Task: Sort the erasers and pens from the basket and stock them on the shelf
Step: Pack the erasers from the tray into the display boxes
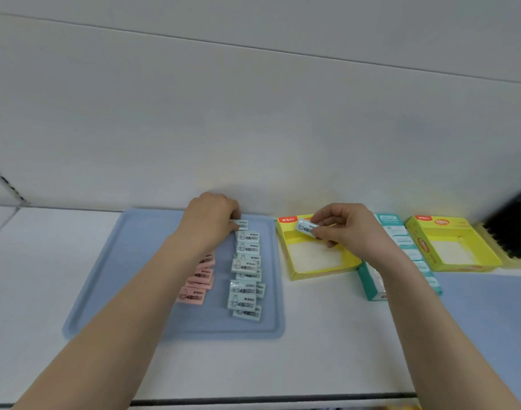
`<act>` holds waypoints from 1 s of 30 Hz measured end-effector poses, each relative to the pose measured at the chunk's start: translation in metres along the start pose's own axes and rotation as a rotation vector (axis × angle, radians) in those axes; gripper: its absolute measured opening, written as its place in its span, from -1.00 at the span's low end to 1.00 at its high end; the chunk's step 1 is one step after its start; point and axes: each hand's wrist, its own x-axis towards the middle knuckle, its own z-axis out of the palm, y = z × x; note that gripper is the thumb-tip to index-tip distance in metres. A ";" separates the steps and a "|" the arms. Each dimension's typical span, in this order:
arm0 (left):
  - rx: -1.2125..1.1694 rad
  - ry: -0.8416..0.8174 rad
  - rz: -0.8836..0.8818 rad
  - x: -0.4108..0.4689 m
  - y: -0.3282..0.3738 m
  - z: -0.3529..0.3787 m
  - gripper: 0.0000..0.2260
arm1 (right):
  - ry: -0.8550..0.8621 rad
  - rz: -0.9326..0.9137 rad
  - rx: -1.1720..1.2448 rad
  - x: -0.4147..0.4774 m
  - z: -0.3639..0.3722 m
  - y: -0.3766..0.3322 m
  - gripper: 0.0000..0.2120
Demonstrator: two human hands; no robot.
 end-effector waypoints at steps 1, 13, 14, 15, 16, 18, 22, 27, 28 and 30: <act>-0.031 0.003 -0.003 -0.001 -0.001 0.000 -0.85 | 0.005 -0.013 -0.036 0.000 0.001 -0.002 -0.86; -0.443 0.019 -0.074 -0.011 0.050 -0.015 -0.91 | 0.017 -0.083 -0.166 0.000 0.018 -0.001 -0.87; -0.454 -0.027 -0.069 -0.012 0.059 -0.013 -0.91 | 0.040 -0.126 -0.227 0.001 0.021 0.001 -0.87; -0.435 -0.057 -0.064 -0.012 0.066 -0.010 -0.90 | 0.044 -0.186 -0.326 0.001 0.023 0.004 -0.85; -0.414 -0.069 -0.067 -0.011 0.071 -0.007 -0.89 | 0.030 -0.243 -0.438 0.001 0.025 0.007 -0.82; -0.393 -0.056 -0.086 -0.009 0.077 -0.005 -0.89 | 0.000 -0.306 -0.609 0.001 0.026 0.011 -0.75; -0.392 -0.044 -0.104 -0.007 0.082 -0.001 -0.91 | 0.045 -0.382 -0.759 0.002 0.030 0.013 -0.80; -0.458 0.015 -0.115 -0.006 0.081 -0.001 -0.93 | 0.116 -0.348 -0.694 0.004 0.023 0.010 -0.80; -0.467 0.032 -0.107 -0.007 0.082 -0.002 -0.92 | 0.147 -0.317 -0.502 0.001 0.020 0.008 -0.82; -0.504 0.047 -0.080 -0.008 0.085 -0.003 -0.90 | 0.097 -0.214 -0.016 -0.004 0.014 0.001 -0.84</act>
